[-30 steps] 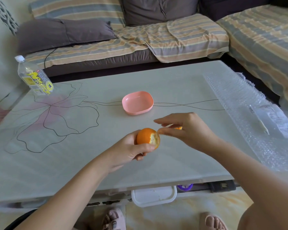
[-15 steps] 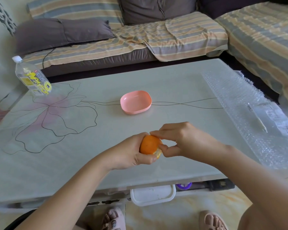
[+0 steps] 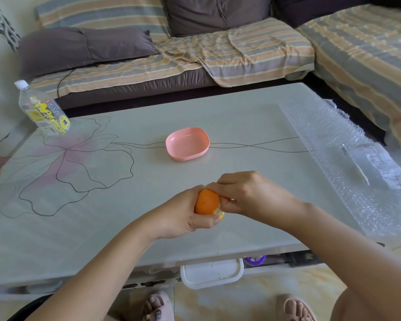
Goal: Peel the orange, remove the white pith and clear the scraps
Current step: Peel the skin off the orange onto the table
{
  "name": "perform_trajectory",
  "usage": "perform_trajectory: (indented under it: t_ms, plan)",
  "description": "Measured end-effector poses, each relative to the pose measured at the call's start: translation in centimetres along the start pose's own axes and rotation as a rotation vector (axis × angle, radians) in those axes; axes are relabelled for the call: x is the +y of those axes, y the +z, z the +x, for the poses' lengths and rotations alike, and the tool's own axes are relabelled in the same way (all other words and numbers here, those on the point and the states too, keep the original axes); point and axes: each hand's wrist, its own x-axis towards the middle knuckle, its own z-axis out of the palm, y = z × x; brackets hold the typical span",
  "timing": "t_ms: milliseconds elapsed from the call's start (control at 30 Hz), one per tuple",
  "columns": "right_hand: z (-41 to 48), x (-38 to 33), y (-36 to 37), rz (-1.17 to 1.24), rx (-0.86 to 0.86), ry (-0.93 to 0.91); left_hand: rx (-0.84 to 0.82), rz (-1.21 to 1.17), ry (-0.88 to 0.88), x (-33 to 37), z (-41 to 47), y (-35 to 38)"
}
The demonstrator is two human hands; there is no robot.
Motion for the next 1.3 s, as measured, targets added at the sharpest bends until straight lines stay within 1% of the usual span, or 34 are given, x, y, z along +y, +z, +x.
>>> perform_trajectory:
  t_ms: [133,367,467,533,633,667,733,967,1067,1200,1267,1300]
  plan:
    - [-0.4,0.4,-1.4,0.200,-0.036,0.069,0.041,0.032,-0.009,0.1,0.2,-0.3]
    - [-0.4,0.5,-1.0,0.000,0.000,0.202,0.060,0.107,-0.026,0.9,1.9,0.5]
    - [-0.6,1.1,-1.6,-0.019,0.007,0.247,0.068,0.126,-0.021,1.2,2.6,0.8]
    - [-0.8,1.2,-2.0,0.031,0.016,0.305,0.070,0.144,-0.018,1.5,3.2,1.0]
    - [-1.2,1.5,-2.8,0.252,0.125,0.468,0.084,0.125,-0.005,2.1,3.9,1.2]
    - [-1.3,1.6,-3.1,0.317,0.158,0.530,0.091,0.108,-0.002,2.3,4.0,1.2]
    - [-1.4,1.8,-3.5,0.399,0.196,0.599,0.105,0.072,0.008,2.6,4.2,1.3]
    - [-1.5,1.8,-4.1,0.530,0.287,0.695,0.153,-0.118,0.038,3.1,3.7,2.1]
    - [-1.3,1.6,-4.2,0.676,0.369,0.756,0.205,-0.243,0.076,3.1,3.3,2.6]
    - [-0.8,1.8,-4.4,1.049,0.473,0.813,0.278,-0.483,0.136,2.8,2.9,3.3]
    - [-0.6,2.0,-4.0,1.093,0.457,0.834,0.294,-0.598,0.149,2.5,2.8,3.2]
    - [-0.5,2.3,-3.7,1.055,0.441,0.849,0.293,-0.632,0.144,2.4,2.7,3.0]
